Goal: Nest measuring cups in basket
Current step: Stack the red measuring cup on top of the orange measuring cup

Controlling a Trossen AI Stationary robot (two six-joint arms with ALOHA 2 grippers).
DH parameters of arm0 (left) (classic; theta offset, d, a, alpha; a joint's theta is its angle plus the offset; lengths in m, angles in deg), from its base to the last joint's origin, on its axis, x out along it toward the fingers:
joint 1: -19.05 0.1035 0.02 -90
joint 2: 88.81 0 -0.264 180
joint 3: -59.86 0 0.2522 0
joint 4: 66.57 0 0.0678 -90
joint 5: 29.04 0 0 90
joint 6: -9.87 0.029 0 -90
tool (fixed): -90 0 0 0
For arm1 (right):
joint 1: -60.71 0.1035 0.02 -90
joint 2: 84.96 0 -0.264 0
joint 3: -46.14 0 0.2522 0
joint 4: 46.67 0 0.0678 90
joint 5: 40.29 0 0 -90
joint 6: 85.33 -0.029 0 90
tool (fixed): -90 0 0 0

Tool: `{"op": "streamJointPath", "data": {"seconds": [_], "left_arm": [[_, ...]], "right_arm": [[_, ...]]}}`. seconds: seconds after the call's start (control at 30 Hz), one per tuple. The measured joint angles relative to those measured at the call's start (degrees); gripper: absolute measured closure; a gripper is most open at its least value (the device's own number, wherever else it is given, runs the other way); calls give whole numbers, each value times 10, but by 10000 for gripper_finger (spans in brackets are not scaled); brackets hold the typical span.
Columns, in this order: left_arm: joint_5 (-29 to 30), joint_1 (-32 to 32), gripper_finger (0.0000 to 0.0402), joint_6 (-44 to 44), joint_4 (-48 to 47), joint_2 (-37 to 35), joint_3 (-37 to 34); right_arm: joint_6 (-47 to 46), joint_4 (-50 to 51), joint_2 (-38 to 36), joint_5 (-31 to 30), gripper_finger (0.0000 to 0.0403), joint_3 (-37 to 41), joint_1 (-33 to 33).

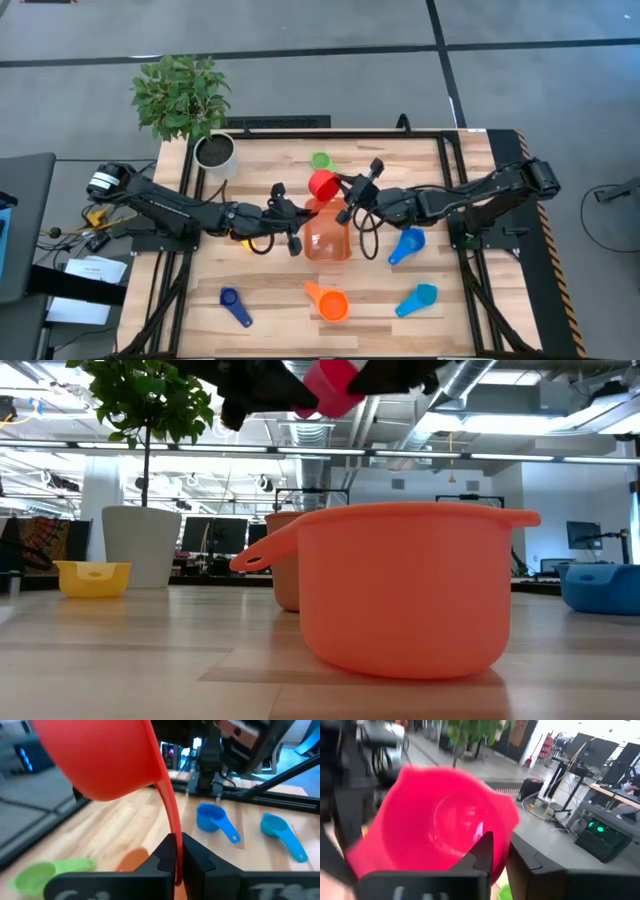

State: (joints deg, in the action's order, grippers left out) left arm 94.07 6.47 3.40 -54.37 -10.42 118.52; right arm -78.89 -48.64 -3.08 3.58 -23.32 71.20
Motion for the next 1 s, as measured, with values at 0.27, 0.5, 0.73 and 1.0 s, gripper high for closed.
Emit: {"op": "streamJointPath", "data": {"seconds": [0.27,0.5,0.73,1.0], "left_arm": [[-31,3,401,-111,-194,-50,48],[-80,8,401,-175,-327,-64,110],[-197,28,401,-212,-346,-61,144],[-271,33,401,-243,-356,-61,144]], "right_arm": [[101,97,-33,6,253,1,23],[220,106,-70,-39,195,1,63],[319,71,-66,32,194,-15,66],[322,110,-28,52,218,-70,58]]}}
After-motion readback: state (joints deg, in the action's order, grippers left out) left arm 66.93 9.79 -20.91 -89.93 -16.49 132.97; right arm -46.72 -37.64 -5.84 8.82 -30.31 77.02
